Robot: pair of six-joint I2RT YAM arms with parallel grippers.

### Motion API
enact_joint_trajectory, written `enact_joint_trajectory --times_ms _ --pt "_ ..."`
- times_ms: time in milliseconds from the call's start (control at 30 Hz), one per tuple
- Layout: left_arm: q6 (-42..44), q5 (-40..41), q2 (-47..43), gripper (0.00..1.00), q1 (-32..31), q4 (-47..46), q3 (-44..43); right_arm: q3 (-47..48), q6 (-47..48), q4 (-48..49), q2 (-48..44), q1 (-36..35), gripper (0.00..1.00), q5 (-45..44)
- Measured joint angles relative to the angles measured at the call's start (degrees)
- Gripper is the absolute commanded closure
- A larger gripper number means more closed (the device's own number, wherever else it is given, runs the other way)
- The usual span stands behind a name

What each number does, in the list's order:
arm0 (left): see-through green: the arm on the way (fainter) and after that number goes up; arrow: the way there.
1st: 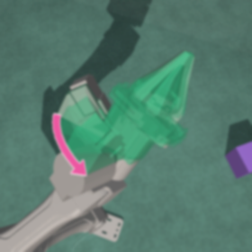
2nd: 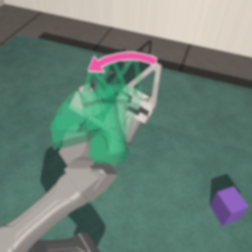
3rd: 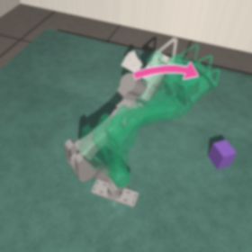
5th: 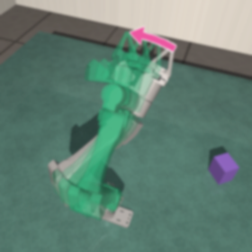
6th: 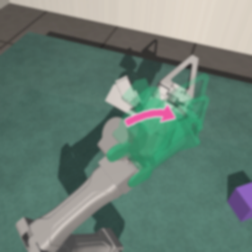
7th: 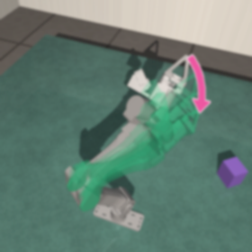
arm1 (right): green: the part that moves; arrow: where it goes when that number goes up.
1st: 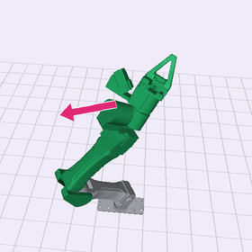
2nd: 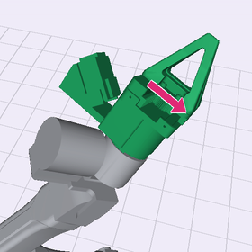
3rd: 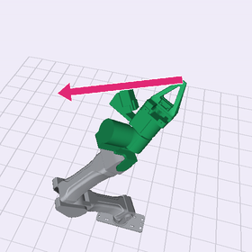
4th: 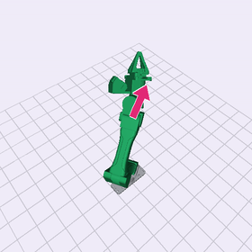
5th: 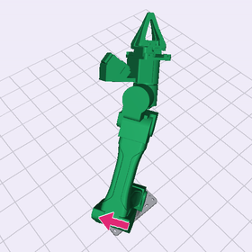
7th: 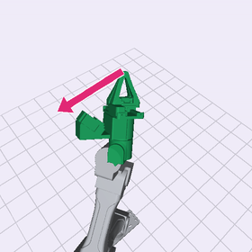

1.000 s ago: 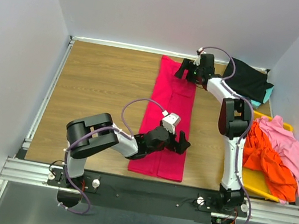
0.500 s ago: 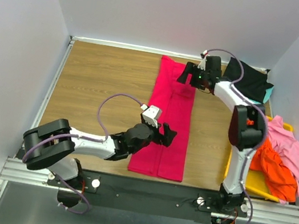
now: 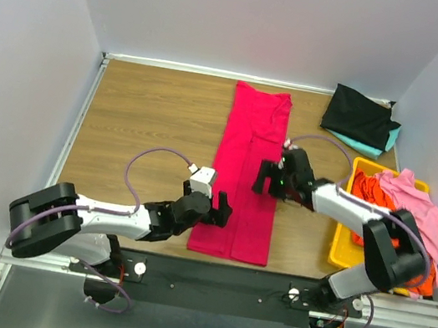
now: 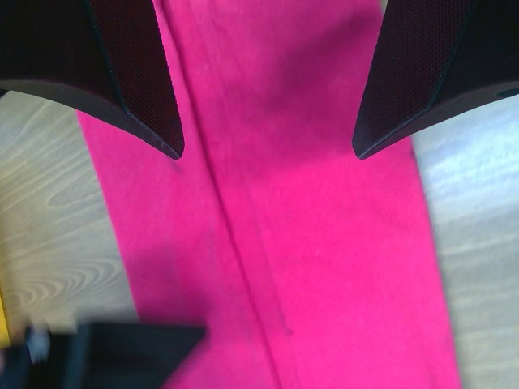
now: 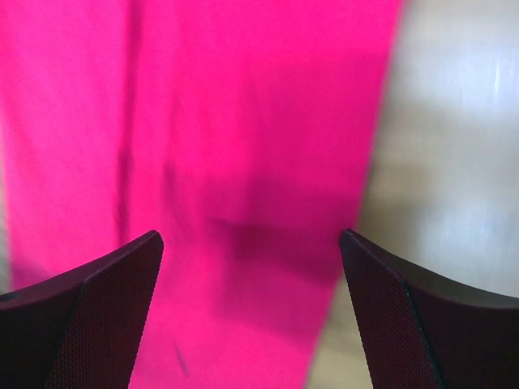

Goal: Fold and stack the t-shirts
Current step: Fold the tshirt

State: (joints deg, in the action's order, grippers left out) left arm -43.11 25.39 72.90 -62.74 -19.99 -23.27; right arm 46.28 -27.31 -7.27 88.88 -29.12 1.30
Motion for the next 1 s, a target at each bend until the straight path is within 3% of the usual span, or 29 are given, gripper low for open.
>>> enact_joint_trajectory --times_ms 100,233,600,1000 --pt "-1.81 0.22 -3.04 0.08 -0.39 2.82 2.05 -8.11 -3.19 -1.62 -7.89 -2.21 0.04 -1.57" --pt "-2.95 0.61 -4.87 0.08 -0.42 7.17 2.58 -12.17 -6.8 -4.09 -17.18 -4.09 0.04 -2.01" --pt "-6.54 -0.42 -4.98 0.11 -2.43 17.05 0.26 -17.44 -15.28 -15.08 -24.94 -12.61 0.09 -1.97" --pt "-11.06 -4.94 -7.06 0.12 -6.12 23.17 0.24 -18.58 -19.91 -24.15 -30.14 -16.31 0.21 0.76"
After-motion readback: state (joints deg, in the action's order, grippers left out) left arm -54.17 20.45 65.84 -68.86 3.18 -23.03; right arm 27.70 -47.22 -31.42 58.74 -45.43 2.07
